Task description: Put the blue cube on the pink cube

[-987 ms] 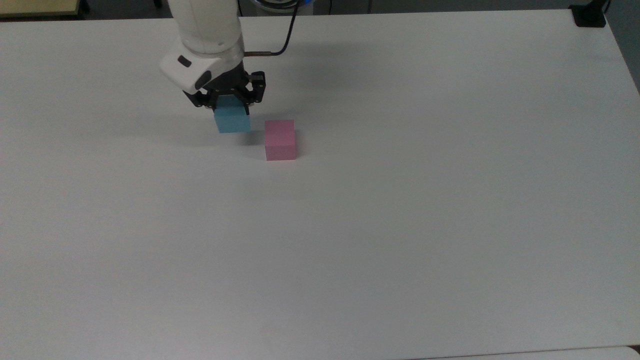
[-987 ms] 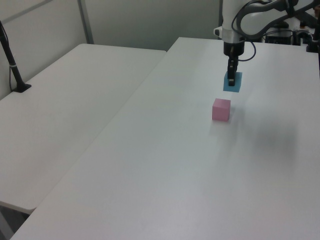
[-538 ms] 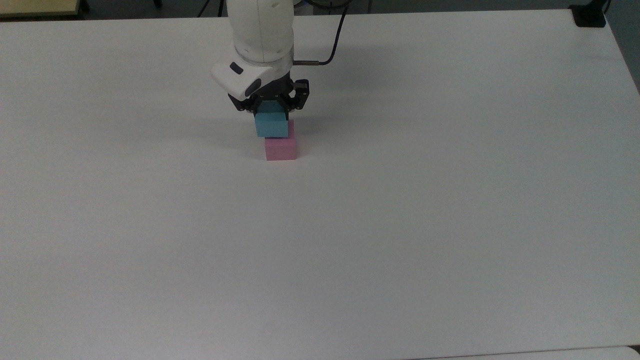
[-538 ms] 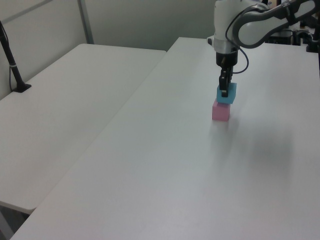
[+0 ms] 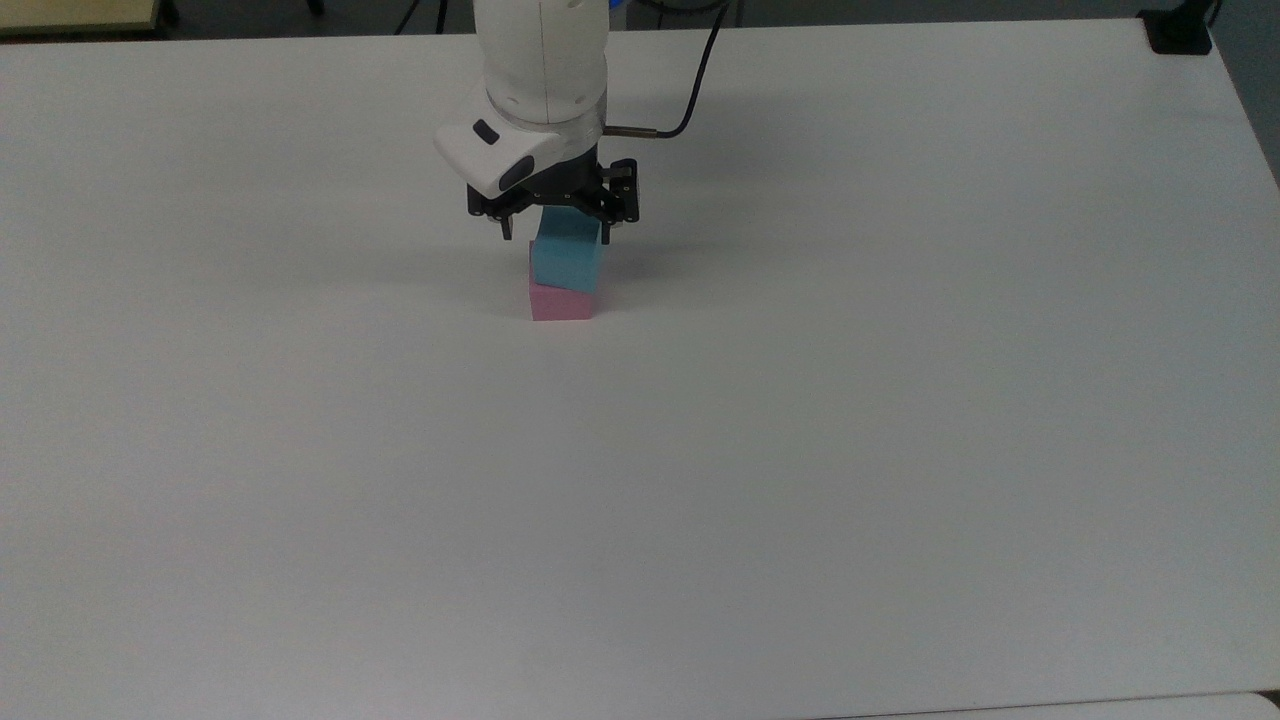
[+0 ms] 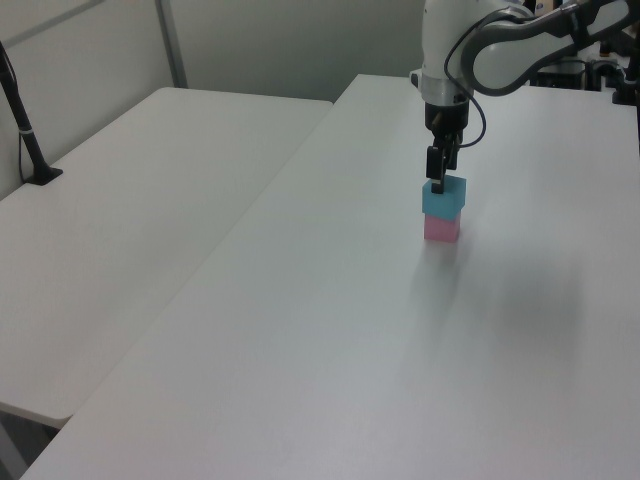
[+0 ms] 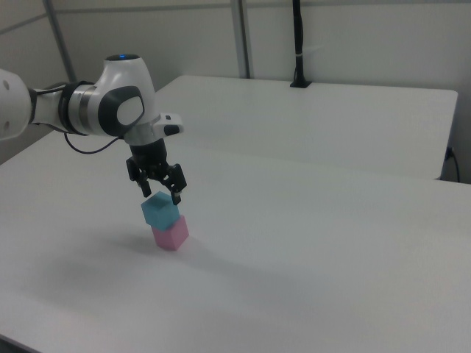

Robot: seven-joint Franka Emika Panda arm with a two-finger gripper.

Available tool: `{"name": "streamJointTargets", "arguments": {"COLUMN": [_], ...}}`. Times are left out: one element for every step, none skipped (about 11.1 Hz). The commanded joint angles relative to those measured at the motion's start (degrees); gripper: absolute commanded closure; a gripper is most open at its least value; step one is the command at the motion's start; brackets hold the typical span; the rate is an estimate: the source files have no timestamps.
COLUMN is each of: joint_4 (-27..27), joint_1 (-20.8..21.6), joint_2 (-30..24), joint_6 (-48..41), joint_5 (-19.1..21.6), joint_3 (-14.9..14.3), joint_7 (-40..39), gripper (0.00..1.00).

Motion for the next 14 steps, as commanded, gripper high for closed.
{"name": "streamJointTargets", "arguments": {"joint_4": [2.4,3.1,4.7,6.6,7.8,8.7,8.9,9.0,8.9,9.0,9.0,9.0,9.0,9.0], "joint_1": [-0.2,-0.7,-1.4,-2.1,-3.1,-3.5,-3.6,-3.5,-3.3,-3.6,-4.3,-6.1,-7.8,-9.5], "joint_2": [-0.7,-1.8,-3.9,-6.7,-8.9,-11.1,-13.8,-17.0,-19.9,-21.0,-20.8,-20.3,-20.1,-19.7], "joint_6": [-1.9,-3.8,-8.3,-13.3,-17.3,-20.7,-24.2,-26.9,-27.8,-28.0,-27.5,-26.8,-24.7,-22.7], "joint_5": [0.0,0.1,0.1,0.0,0.0,-0.1,-0.7,-2.0,-2.1,-2.1,-2.3,-2.6,-2.6,-2.5], "joint_3": [-0.2,-0.3,-0.5,-0.7,-0.8,-0.9,-1.4,-2.4,-4.4,-5.0,-5.0,-4.8,-4.7,-4.7], "joint_7": [1.3,1.3,1.3,1.3,1.3,1.3,1.9,2.1,1.4,0.8,-1.8,-5.7,-10.2,-14.0], "gripper": [0.00,0.00,0.00,0.00,0.00,0.00,0.00,0.00,0.00,0.00,0.00,0.00,0.00,0.00]}}
